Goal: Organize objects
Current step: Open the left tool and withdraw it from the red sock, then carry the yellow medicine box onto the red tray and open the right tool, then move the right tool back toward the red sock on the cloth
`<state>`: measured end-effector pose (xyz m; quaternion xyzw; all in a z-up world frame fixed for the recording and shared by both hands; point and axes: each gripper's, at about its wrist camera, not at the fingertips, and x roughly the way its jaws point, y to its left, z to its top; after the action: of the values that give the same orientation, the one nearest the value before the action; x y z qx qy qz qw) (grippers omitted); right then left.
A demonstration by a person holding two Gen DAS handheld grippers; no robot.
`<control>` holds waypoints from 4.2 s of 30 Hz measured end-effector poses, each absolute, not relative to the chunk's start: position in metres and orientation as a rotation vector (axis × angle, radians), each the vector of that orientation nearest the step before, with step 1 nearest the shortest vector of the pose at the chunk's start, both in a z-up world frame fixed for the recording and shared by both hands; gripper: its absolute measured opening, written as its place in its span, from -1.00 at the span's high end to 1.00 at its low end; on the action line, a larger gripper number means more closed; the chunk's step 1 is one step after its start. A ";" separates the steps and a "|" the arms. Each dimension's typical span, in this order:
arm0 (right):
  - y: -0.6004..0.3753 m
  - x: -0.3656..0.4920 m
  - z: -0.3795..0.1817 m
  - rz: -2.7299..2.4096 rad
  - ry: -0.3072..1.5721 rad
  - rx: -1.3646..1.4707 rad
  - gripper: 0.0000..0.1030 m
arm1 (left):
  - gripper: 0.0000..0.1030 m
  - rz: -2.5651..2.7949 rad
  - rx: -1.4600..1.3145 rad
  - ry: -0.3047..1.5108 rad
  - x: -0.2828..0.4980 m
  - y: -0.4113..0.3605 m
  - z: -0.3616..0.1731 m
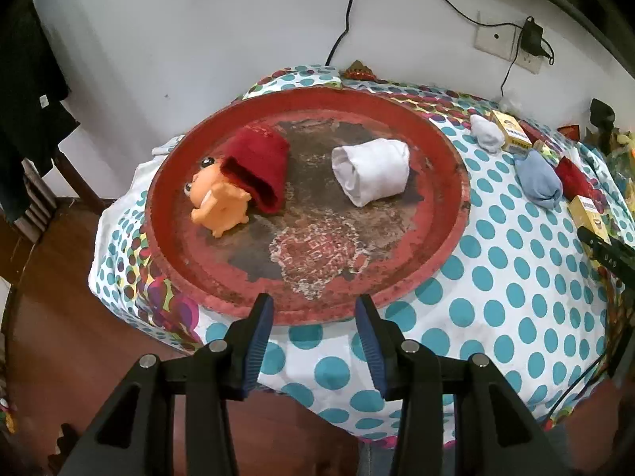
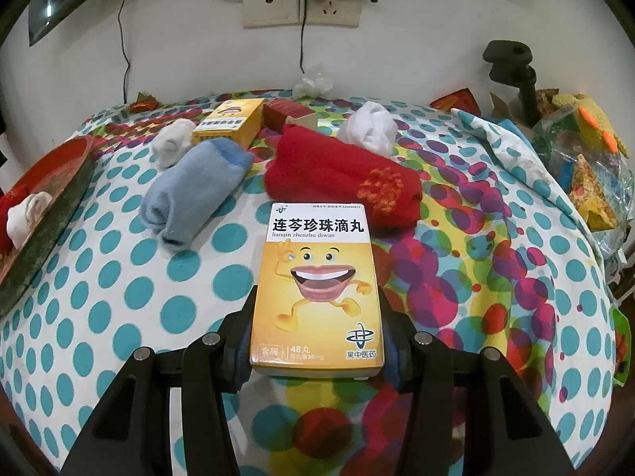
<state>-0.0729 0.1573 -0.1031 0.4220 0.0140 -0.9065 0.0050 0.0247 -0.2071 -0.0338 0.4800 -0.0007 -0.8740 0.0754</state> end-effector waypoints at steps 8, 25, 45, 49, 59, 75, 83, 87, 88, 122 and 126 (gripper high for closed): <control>0.114 -0.060 -0.082 -2.782 0.081 1.247 0.07 | 0.15 -2.600 1.430 0.028 0.028 -0.221 -0.033; -0.047 -0.046 -0.054 -2.462 0.274 1.077 0.08 | 0.15 -2.561 1.459 0.146 0.029 -0.244 -0.034; -0.138 -0.067 -0.070 -2.256 0.352 1.115 0.07 | 0.15 -2.499 1.440 0.158 0.032 -0.263 -0.033; -0.145 -0.075 -0.072 -2.287 0.386 1.092 0.07 | 0.15 -2.499 1.436 0.159 0.032 -0.264 -0.033; -0.159 -0.100 -0.068 -2.399 0.514 1.004 0.07 | 0.15 -2.511 1.455 0.128 0.031 -0.258 -0.035; -0.158 -0.095 -0.068 -2.404 0.516 0.979 0.06 | 0.15 -2.526 1.452 0.116 0.030 -0.254 -0.034; -0.148 -0.087 -0.066 -2.411 0.492 0.975 -0.04 | 0.15 -2.532 1.459 0.090 0.029 -0.248 -0.034; -0.139 -0.081 -0.062 -2.415 0.445 0.968 -0.13 | 0.15 -2.539 1.457 0.080 0.030 -0.244 -0.034; -0.136 -0.079 -0.060 -2.418 0.432 0.966 -0.14 | 0.15 -2.541 1.458 0.075 0.030 -0.243 -0.034; 0.188 -0.061 -0.087 -2.829 -0.030 1.295 -0.35 | 0.15 -2.711 1.501 -0.276 0.038 -0.126 -0.037; 0.205 -0.076 -0.090 -2.827 0.013 1.310 -0.41 | 0.15 -2.718 1.530 -0.337 0.036 -0.106 -0.040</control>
<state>-0.0761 0.2049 -0.0903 0.4204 0.0042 -0.9072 0.0131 0.0358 -0.1057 -0.0405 0.4878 -0.1075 -0.8663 0.0023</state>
